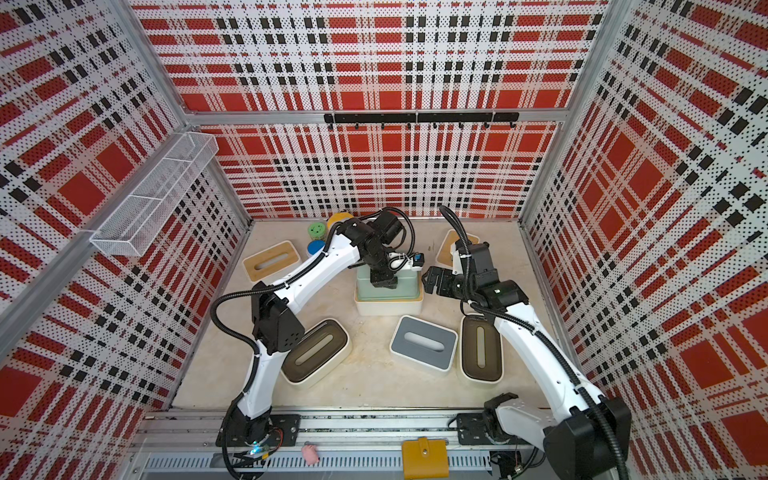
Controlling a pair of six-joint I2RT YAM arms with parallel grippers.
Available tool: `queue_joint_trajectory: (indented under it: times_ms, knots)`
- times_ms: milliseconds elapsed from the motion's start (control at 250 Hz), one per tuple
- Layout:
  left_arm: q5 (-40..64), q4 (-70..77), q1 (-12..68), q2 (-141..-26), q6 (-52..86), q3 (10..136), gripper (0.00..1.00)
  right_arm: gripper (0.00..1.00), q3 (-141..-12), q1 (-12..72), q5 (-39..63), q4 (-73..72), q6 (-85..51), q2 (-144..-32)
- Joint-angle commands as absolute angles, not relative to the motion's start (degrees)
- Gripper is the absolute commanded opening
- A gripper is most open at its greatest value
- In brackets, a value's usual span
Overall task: Stack the tissue boxes
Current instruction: Place the tissue box at the tissue box.
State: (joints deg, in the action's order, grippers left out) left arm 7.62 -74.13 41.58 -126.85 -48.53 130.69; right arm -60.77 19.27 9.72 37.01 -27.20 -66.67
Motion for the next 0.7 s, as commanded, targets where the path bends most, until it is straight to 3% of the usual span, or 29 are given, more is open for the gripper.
queue_joint_trajectory:
  times_ms: [0, 380, 436, 696]
  knots:
    - [7.21, -73.88, 42.04, -124.92, -49.86, 130.59, 0.59, 1.0, -60.02, 19.51, 9.08, 35.07, -27.32, -65.13]
    - [8.68, -71.3, 42.02, -119.77, -50.41, 125.71, 0.7, 1.0, -59.81, 19.51, 9.05, 33.93, -27.96, -65.48]
    - [8.5, -70.94, 42.06, -119.28, -50.43, 125.36, 0.76, 1.0, -59.8, 19.51, 9.1, 33.92, -27.98, -65.57]
    - [8.64, -69.99, 42.02, -116.44, -50.43, 124.66, 0.77, 1.0, -59.99, 19.51, 9.14, 33.44, -28.12, -65.48]
